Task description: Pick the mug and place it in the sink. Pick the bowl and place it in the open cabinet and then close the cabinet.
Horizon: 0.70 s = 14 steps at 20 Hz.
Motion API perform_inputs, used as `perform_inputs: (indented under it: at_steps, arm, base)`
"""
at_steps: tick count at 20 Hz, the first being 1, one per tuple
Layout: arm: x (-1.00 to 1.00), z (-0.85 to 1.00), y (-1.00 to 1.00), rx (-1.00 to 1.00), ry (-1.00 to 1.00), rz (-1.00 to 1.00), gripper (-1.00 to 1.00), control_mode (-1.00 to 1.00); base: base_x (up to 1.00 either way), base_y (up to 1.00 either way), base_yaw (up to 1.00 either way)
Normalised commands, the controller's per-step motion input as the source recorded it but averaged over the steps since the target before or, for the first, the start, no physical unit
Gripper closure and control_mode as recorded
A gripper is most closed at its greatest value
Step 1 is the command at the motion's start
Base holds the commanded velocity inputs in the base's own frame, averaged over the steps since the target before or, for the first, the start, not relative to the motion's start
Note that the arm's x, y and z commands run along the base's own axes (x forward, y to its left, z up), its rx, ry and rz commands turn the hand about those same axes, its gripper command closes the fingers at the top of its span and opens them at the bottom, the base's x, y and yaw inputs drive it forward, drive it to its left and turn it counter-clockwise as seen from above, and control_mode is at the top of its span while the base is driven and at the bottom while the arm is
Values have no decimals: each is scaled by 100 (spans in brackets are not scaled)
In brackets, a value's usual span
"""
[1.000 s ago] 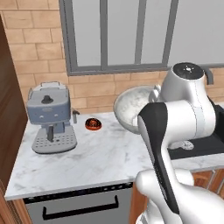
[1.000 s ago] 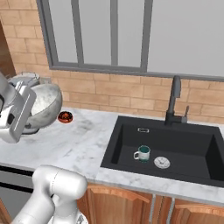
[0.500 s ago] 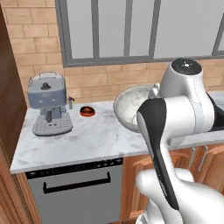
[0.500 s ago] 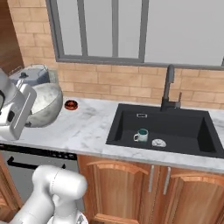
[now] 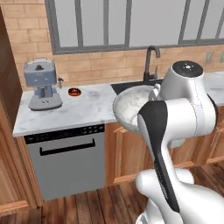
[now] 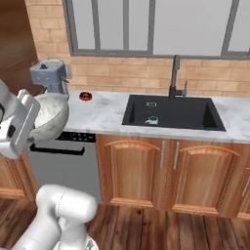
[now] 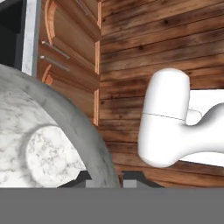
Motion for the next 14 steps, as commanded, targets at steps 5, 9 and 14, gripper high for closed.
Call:
perform_inputs:
  at_steps: [5, 9, 14]
  arm:
    - [0, 0, 0, 0, 0, 0, 100, 100]
    - [0, 0, 0, 0, 0, 0, 100, 100]
    - [0, 0, 0, 0, 0, 0, 100, 100]
  base:
    - [-100, 5, -21]
    - [-100, 93, -14]
    - [-77, 100, -1]
